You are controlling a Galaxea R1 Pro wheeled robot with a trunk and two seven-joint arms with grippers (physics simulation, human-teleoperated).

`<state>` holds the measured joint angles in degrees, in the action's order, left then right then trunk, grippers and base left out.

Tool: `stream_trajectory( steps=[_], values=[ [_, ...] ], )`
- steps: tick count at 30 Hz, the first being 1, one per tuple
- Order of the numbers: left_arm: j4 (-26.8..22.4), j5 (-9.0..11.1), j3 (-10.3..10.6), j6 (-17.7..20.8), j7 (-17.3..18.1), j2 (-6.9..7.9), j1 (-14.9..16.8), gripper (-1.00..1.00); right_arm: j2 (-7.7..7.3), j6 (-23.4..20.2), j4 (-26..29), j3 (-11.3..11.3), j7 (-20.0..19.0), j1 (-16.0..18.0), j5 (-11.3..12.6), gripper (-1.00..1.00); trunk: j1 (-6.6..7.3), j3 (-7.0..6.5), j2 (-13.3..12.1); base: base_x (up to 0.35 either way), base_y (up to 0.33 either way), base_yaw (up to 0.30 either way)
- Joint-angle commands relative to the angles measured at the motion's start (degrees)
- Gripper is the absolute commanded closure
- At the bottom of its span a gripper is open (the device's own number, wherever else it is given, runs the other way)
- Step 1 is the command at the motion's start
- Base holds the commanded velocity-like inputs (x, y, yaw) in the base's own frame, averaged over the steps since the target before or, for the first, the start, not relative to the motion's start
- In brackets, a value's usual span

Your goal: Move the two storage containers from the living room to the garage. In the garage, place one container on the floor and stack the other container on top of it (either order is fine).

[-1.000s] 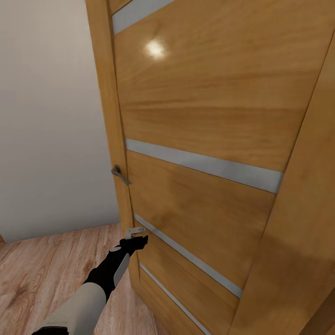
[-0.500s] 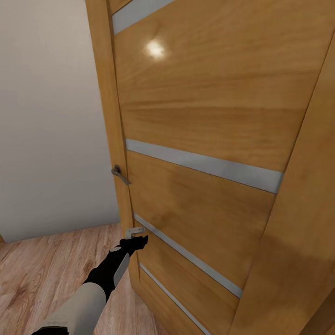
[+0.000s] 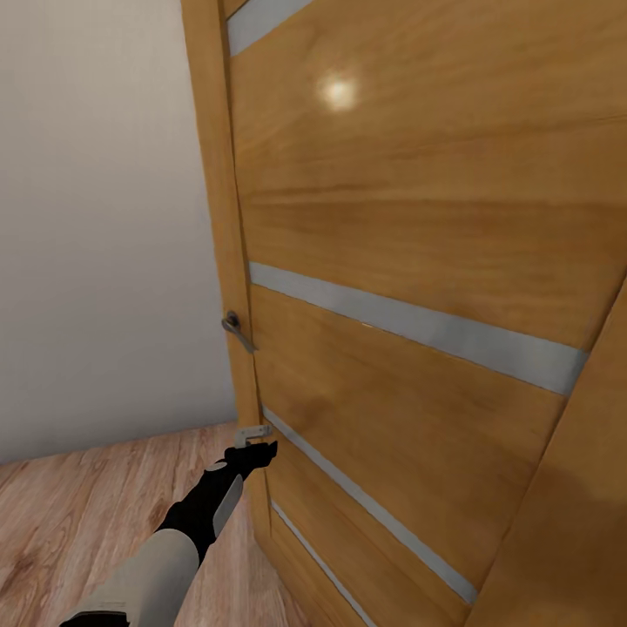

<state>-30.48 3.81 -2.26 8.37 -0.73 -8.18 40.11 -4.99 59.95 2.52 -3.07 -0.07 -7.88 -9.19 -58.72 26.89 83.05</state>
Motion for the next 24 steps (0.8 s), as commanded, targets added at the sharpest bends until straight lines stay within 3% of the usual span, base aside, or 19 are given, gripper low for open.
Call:
stream_trajectory(
  steps=[1,24],
  values=[
    [-0.19,0.50,-0.20,0.36,0.02,-0.07,0.02,-1.00,-0.02,0.05,0.11,-0.27,-0.01,-0.03,0.14,-1.00,-0.01,0.04,0.03,0.024,0.000,0.000],
    [-0.19,0.51,-0.13,0.42,0.01,-0.08,0.04,-1.00,-0.02,0.05,0.11,-0.29,-0.01,-0.03,0.14,-1.00,-0.01,0.04,0.03,0.002,0.000,-0.003]
  ],
)
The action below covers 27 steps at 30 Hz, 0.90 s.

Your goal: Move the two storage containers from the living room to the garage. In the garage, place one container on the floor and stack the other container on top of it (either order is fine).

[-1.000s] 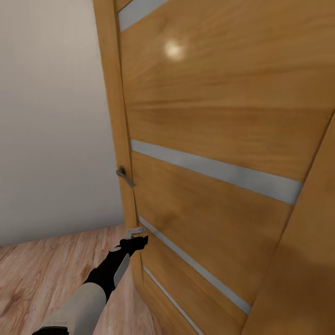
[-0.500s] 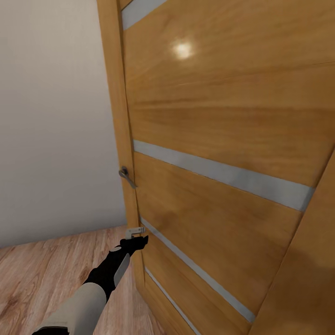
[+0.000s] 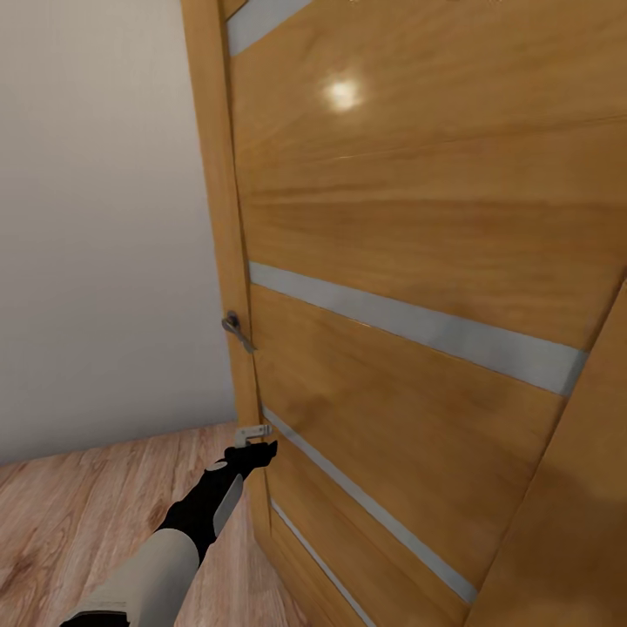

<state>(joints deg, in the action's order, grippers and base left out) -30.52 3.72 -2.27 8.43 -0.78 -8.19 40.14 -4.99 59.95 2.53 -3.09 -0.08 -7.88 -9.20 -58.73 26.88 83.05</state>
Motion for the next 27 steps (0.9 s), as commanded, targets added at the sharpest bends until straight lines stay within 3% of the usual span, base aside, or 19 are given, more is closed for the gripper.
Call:
stream_trajectory(
  steps=[1,9,27],
  values=[
    [-0.15,0.62,-0.11,0.36,0.07,-0.07,0.00,-1.00,-0.02,0.05,0.11,-0.28,-0.01,-0.03,0.15,-1.00,0.00,0.04,0.02,0.000,0.000,-0.111],
    [-0.15,0.63,-0.10,0.36,0.07,-0.13,-0.04,-1.00,-0.02,0.05,0.11,-0.26,0.00,-0.03,0.15,-1.00,0.00,0.04,0.02,0.000,0.000,-0.216],
    [-0.07,0.68,-0.10,0.36,0.08,-0.16,0.01,-1.00,-0.02,0.05,0.11,-0.27,-0.01,-0.03,0.15,-1.00,0.00,0.04,0.02,0.000,0.000,-0.050]
  ],
)
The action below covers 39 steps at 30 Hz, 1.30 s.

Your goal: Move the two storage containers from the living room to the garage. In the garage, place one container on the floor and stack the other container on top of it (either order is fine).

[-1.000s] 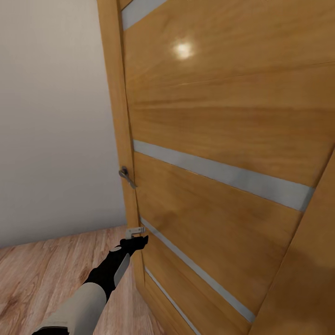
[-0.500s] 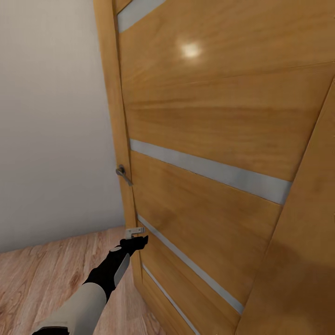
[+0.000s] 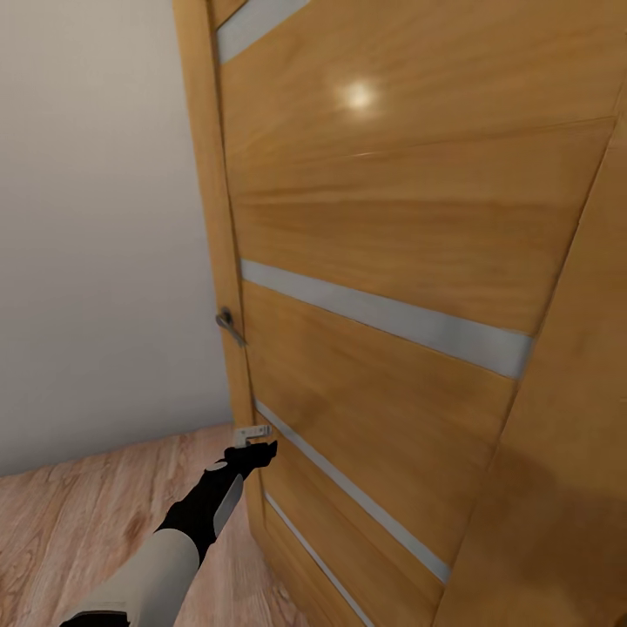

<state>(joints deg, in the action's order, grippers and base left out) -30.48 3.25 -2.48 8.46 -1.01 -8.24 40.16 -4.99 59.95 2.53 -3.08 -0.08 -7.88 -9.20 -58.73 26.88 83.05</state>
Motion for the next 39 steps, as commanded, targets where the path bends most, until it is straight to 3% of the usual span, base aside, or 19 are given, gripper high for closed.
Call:
stream_trajectory(
  steps=[1,39],
  values=[
    [-0.12,1.15,0.10,0.33,0.30,-0.11,0.00,-1.00,-0.02,0.05,0.11,-0.28,-0.01,-0.03,0.15,-1.00,0.00,0.05,0.03,0.000,0.000,-0.229],
    [-0.11,1.15,0.10,0.24,0.30,-0.02,-0.03,-1.00,-0.02,0.05,-1.65,-0.78,-0.44,-0.03,0.15,-1.00,0.00,0.00,0.03,0.000,0.000,-0.031]
  ],
)
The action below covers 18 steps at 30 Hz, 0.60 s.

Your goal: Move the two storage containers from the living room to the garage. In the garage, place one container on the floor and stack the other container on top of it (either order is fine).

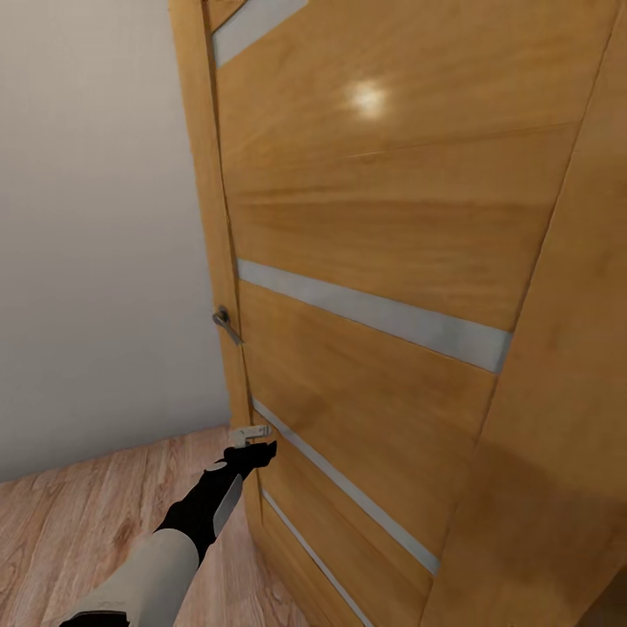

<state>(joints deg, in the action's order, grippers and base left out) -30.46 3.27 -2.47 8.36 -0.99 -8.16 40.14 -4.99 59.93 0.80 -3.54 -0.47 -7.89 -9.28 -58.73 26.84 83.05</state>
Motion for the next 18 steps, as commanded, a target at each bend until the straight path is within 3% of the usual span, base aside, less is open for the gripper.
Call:
stream_trajectory(
  steps=[1,9,18],
  values=[
    [-0.13,1.13,0.10,0.34,0.29,-0.11,-0.01,-1.00,-0.02,0.07,0.08,-0.32,-0.05,-0.02,0.23,-1.00,0.00,0.02,0.03,0.000,0.000,-0.229],
    [-0.13,1.13,0.10,0.34,0.29,-0.11,0.00,-1.00,-0.02,0.07,0.08,-0.33,-0.05,-0.02,0.23,-1.00,0.00,-0.13,0.03,0.000,0.000,-0.244],
    [-0.13,1.13,0.10,0.34,0.29,-0.11,-0.03,-1.00,-0.02,0.07,0.08,-0.26,0.03,-0.02,0.23,-1.00,0.00,-0.14,0.03,0.000,0.000,-0.038]
  ],
)
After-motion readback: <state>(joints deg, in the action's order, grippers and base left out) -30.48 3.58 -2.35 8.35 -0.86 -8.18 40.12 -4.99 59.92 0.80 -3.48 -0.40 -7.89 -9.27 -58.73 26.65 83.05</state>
